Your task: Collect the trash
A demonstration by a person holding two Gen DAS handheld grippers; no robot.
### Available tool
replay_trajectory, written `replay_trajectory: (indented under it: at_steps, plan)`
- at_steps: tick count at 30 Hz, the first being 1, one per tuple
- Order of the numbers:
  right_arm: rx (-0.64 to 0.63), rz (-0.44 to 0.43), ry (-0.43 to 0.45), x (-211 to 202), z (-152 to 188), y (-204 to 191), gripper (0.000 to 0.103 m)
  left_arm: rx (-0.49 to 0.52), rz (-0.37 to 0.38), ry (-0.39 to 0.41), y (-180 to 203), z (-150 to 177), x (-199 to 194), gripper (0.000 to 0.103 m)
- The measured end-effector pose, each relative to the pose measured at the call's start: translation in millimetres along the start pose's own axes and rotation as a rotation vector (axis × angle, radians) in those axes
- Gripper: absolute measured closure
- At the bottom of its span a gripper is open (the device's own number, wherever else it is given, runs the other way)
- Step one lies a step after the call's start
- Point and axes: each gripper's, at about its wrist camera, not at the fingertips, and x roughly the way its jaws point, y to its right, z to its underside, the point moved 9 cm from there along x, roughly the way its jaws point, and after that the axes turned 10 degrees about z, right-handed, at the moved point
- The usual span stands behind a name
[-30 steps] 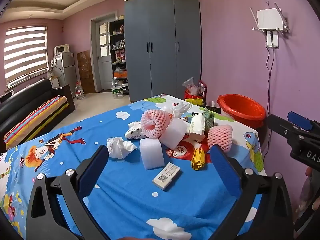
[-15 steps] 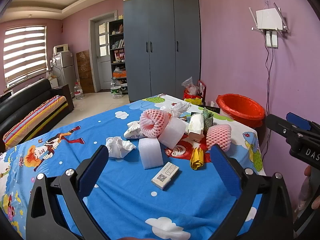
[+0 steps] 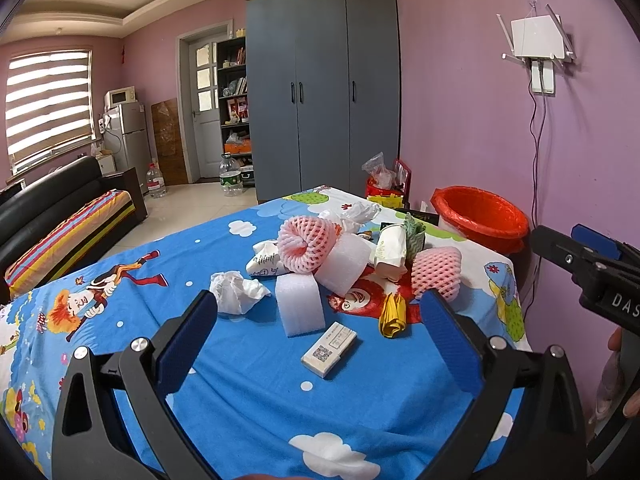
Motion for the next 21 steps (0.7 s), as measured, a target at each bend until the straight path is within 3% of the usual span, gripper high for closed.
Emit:
replay_trajectory:
  at_steps: [21]
  plan:
    - [0.009,-0.004,-0.004,1,1,0,0.019,0.002,0.007,-0.004,10,6,4,0.005]
